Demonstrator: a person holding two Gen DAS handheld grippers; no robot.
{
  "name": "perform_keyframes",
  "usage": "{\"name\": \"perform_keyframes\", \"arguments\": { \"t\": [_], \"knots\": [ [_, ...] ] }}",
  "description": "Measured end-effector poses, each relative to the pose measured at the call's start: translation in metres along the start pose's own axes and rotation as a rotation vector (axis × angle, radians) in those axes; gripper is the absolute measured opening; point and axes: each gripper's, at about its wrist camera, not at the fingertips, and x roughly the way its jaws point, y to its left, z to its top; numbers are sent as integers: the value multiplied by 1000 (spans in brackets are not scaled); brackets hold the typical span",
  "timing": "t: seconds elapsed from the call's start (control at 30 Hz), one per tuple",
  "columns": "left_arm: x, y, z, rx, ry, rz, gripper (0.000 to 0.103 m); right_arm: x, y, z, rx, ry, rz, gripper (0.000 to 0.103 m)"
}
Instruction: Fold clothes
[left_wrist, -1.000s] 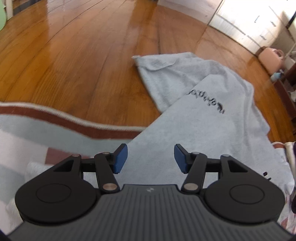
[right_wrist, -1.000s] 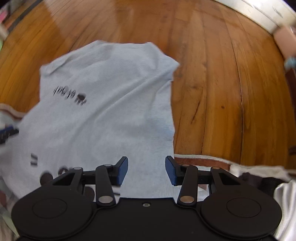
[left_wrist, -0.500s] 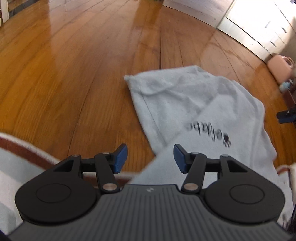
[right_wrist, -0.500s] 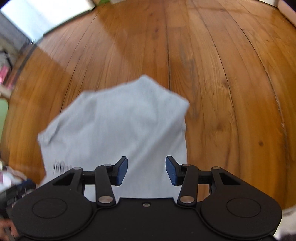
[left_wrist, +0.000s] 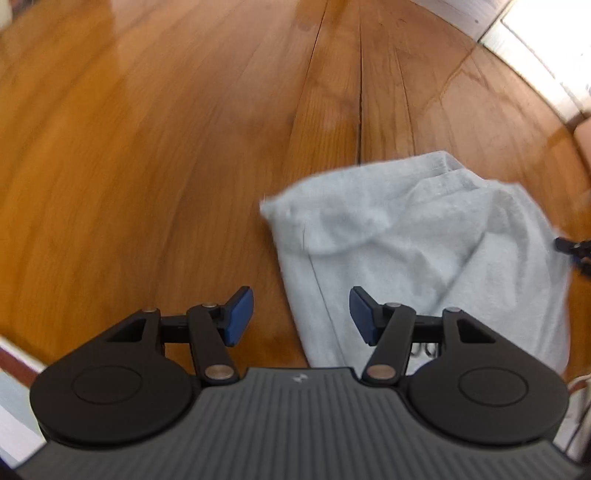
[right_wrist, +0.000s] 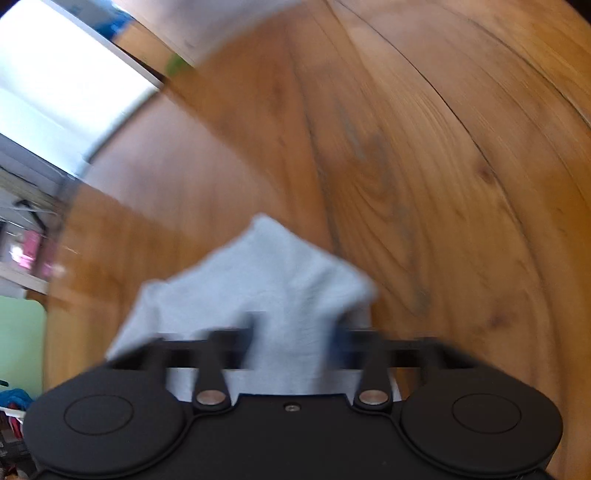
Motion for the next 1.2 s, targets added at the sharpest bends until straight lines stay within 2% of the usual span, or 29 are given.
{"name": "perform_keyframes", "arguments": {
  "t": [0.1,0.17,0.2,0.27,0.3,0.33,0.4,0.43,0.47,0.5,0.57,0.67,0.73,0.8,0.87,0.9,0.93,0.97,1.07,1.13,1.2],
  "knots": [
    [-1,-6,4,47,5,45,57,-7,37,-17,-164,-23,85,8],
    [-4,-2,4,44,-6,55,57,-20,72,-43,-351,-2,139,8],
    [-7,2,3,36,-14,55,57,-27,88,-59,-453,33,173,8],
    [-11,11,3,5,-31,49,58,-35,115,-95,-644,157,249,8],
    [-13,16,3,-8,-37,46,59,-34,122,-112,-717,233,262,8],
    [-13,19,3,-15,-37,43,59,-31,126,-126,-774,299,240,9],
    [-11,21,3,-5,-41,46,59,-23,123,-141,-794,364,180,13],
    [-10,20,4,5,-44,50,59,-21,120,-142,-767,381,170,14],
    [-8,20,4,9,-47,50,59,-20,115,-139,-716,389,178,20],
    [-6,19,5,13,-50,51,59,-21,111,-136,-659,385,191,31],
    [-3,17,6,18,-57,49,59,-29,107,-128,-545,351,228,34],
    [0,17,9,-15,-70,19,60,-41,118,-118,-458,287,267,39],
    [5,12,11,-9,-81,20,60,-40,134,-112,-442,247,246,48],
    [10,6,12,5,-86,43,60,-30,152,-112,-493,245,188,64],
    [14,0,13,17,-90,73,63,-18,169,-117,-595,261,108,68],
    [15,-3,12,22,-93,90,63,-13,174,-126,-695,262,51,64],
    [16,-6,12,28,-96,104,63,-9,178,-138,-798,250,-7,52],
    [14,-7,11,35,-102,107,63,-10,177,-145,-867,235,-44,2],
    [11,-6,7,55,-120,113,63,-28,161,-148,-950,158,-73,4],
    [10,-3,5,62,-126,117,63,-55,148,-133,-927,16,-116,4],
    [10,0,5,48,-132,110,63,-77,136,-117,-907,-146,-239,3]
  ]
}}
